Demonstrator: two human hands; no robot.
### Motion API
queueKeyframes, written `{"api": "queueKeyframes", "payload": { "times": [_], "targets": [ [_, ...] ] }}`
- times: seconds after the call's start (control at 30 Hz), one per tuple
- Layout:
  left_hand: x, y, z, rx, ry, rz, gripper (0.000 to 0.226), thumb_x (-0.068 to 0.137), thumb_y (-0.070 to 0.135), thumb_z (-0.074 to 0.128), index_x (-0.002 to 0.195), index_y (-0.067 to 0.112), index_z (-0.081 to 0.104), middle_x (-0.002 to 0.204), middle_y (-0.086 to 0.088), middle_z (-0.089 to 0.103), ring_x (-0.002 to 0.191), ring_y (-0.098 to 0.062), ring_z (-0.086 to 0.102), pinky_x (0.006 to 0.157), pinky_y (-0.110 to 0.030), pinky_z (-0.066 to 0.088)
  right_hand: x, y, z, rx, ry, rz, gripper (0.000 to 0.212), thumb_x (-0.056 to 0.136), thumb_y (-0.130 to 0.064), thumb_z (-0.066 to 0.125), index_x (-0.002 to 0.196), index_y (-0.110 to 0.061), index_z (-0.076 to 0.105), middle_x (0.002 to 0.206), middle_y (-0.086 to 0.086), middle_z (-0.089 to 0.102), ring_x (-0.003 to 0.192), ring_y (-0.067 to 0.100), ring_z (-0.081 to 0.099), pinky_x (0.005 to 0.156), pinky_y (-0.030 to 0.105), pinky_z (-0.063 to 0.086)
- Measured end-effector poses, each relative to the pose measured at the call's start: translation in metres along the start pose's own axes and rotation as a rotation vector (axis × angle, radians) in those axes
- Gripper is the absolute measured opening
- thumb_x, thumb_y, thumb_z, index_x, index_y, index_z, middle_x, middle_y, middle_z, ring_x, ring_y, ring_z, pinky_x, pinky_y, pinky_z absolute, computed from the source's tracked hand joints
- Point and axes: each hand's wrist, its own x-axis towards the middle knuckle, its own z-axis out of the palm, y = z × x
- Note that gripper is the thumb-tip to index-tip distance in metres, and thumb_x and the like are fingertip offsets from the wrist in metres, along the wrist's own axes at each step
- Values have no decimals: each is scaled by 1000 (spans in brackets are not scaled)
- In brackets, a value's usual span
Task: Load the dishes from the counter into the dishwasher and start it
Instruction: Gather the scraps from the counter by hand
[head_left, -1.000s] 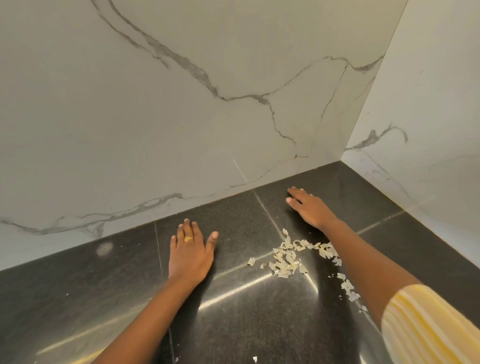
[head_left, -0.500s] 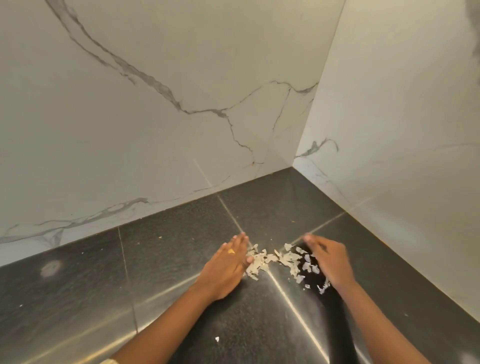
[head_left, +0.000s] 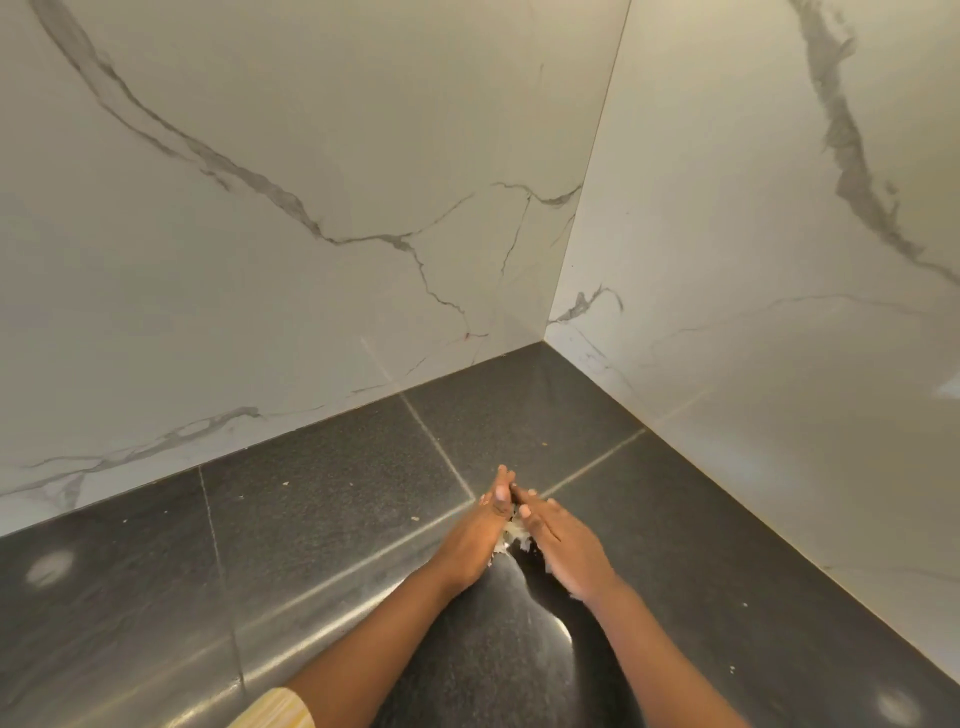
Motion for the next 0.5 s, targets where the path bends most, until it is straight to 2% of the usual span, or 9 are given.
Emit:
{"api": "queueKeyframes", "payload": {
  "times": [0.07,0.1,0.13,0.2,0.23,0.3,0.37,0.43,0.5],
  "targets": [
    [-13,-1,-4,-255,39,25,101,68,88,12,149,28,-2,149,19,5,138,-3,7,110,-26,9,-16,-6,6,518,120,0,83,70,-86,28,134,-36,46,130,-9,58,123,8,51,108,34,32],
    [-21,-4,-8,-302,60,44,113,59,95,15,148,28,-3,147,21,5,135,0,8,109,-24,10,-22,-6,7,706,255,37,75,75,-78,40,129,-27,54,118,-8,66,115,12,59,104,35,37],
    [-28,-7,-12,-326,94,61,119,53,98,16,147,28,-3,147,21,7,135,0,10,109,-21,10,-28,-7,6,770,421,93,65,82,-67,44,122,-18,59,105,-6,70,108,17,63,99,33,42],
    [-40,-14,-21,-423,172,89,120,50,99,20,146,29,5,147,20,15,136,-1,14,109,-19,12,-40,-8,7,576,688,236,49,93,-48,41,113,-8,61,94,-3,66,104,25,62,85,24,44],
    [-45,-17,-25,-494,202,96,119,50,99,24,145,29,9,146,18,22,136,-2,19,109,-19,14,-46,-10,10,440,731,281,55,93,-52,37,115,-7,59,100,1,63,107,27,58,83,25,43],
    [-53,-23,-32,-615,268,97,99,65,90,22,142,29,18,142,9,36,136,-7,29,111,-23,18,-57,-14,23,208,583,296,84,83,-71,25,133,-6,43,130,9,50,123,25,47,97,35,40],
    [-60,-24,-33,-685,302,103,68,81,67,12,136,32,29,135,2,48,134,-16,38,113,-30,22,-59,-20,38,0,363,278,105,70,-82,22,145,-10,21,152,9,23,139,24,28,107,42,32],
    [-63,-26,-30,-725,339,103,61,83,59,12,130,32,40,128,-1,56,127,-16,47,113,-35,25,-51,-27,47,-143,231,196,115,62,-89,25,149,-16,8,157,5,7,144,23,10,113,44,24],
    [-64,-23,-28,-782,392,116,60,82,59,16,124,30,47,123,-4,61,121,-16,52,110,-36,29,-36,-34,50,-193,176,114,117,59,-90,32,149,-20,7,157,5,5,145,23,6,115,42,21]
  ]
}}
